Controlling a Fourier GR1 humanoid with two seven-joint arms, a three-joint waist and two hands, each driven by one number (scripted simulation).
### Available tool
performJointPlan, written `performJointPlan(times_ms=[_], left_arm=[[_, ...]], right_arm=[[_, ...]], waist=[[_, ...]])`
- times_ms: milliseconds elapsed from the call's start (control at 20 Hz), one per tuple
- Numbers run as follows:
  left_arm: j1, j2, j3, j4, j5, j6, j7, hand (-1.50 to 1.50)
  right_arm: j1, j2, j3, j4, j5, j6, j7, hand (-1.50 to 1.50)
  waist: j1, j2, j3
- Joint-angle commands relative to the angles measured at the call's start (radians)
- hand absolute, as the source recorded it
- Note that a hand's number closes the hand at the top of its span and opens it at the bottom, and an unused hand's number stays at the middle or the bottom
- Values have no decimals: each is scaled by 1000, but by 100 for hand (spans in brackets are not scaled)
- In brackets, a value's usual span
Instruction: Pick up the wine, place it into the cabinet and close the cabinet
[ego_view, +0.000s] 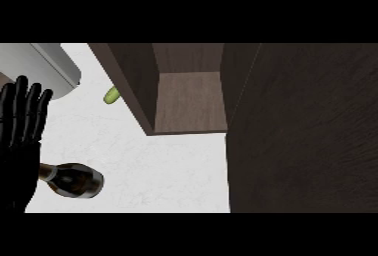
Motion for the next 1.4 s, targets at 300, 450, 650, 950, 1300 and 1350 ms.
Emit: performJointPlan(times_ms=[300, 450, 650, 950, 1300, 1350], left_arm=[[14, -13, 81, 145, 354, -172, 11, -150], [-8, 26, 154, 139, 488, -188, 103, -150], [-82, 88, 222, 146, 587, -176, 209, -150], [-15, 23, 169, 76, 539, -154, 193, -150], [-73, 14, 129, 63, 480, -91, 250, -150], [-9, 28, 177, 25, 555, -142, 253, -150]], right_arm=[[156, -41, 58, -82, -94, 114, 99, -150], [211, -67, 66, -164, -147, 149, 150, -150], [262, -78, 54, -254, -163, 145, 212, -150], [188, -65, 31, -256, -190, 145, 286, -150], [189, -76, -18, -304, -230, 169, 332, -150], [196, -45, 57, -333, -153, 142, 354, -150]], waist=[[30, 46, -1], [31, 38, 1], [33, 40, 1], [40, 41, 1], [38, 41, 2], [40, 41, 1]])
